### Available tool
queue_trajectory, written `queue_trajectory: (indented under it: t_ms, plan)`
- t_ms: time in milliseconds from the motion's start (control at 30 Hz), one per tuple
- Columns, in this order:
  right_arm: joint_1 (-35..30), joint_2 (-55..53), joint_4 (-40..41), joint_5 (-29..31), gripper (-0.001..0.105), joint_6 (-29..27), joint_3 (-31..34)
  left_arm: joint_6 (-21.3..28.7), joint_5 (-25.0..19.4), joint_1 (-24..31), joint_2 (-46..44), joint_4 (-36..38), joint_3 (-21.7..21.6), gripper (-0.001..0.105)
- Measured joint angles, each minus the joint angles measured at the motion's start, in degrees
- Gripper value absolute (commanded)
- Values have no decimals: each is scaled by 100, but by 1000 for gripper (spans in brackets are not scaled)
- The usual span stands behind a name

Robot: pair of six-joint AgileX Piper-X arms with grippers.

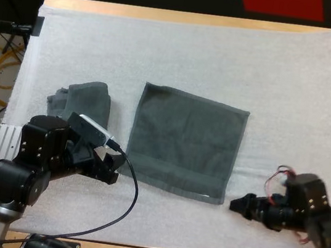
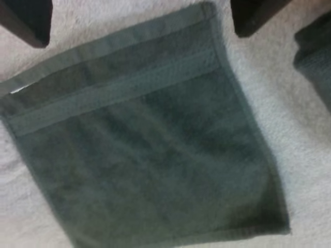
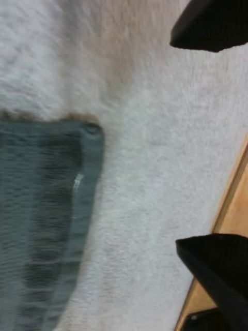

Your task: Pick towel from pile fold and stack

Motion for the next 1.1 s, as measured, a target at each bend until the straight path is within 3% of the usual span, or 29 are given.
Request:
queue_trajectory:
  t_ms: [167,333,467,700,800,1000,1100]
  plan:
    - [708,187,-1421,-4,71,1283,624,-10,10,0,0,0,0,68]
    - [878,912,-2657,355,71,2277,1009,-20,195,0,0,0,0,68]
    - [877,1531,-3669,569,71,2727,1029,-20,208,0,0,0,0,68]
    - [877,2509,-5059,372,71,3303,989,-20,208,0,0,0,0,68]
    - [877,2700,-5322,262,58,3302,976,-20,208,0,0,0,0,68]
    - [877,2810,-5249,299,2,3275,1008,-20,208,0,0,0,0,68]
    - [877,2814,-5213,403,0,3116,1006,-21,210,0,0,-1,26,68]
